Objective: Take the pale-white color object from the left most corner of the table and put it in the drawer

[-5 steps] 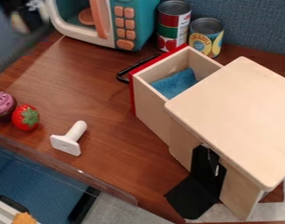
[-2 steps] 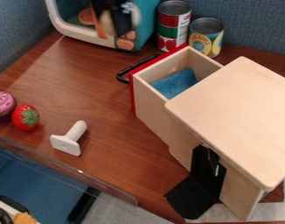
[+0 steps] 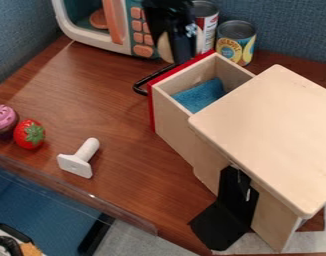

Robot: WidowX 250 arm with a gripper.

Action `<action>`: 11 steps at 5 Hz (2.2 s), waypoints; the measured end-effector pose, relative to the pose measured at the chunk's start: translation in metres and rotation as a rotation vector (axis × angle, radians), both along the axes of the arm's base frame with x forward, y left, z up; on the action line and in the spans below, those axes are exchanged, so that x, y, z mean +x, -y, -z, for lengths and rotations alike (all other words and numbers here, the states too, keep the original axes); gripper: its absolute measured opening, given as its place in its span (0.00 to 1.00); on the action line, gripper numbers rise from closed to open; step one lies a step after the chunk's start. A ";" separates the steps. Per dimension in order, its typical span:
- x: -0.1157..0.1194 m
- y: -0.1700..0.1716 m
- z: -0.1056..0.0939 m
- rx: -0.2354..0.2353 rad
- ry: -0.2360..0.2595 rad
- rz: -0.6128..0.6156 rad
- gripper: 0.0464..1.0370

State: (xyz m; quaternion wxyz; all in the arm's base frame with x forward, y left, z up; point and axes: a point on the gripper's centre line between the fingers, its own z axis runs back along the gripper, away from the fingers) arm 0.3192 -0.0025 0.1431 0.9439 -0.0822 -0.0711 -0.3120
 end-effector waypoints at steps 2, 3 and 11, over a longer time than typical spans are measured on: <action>-0.007 -0.004 0.039 -0.157 -0.106 -0.046 0.83; -0.005 -0.005 0.041 -0.199 -0.112 -0.061 0.83; -0.039 -0.024 -0.016 -0.096 0.094 0.271 0.96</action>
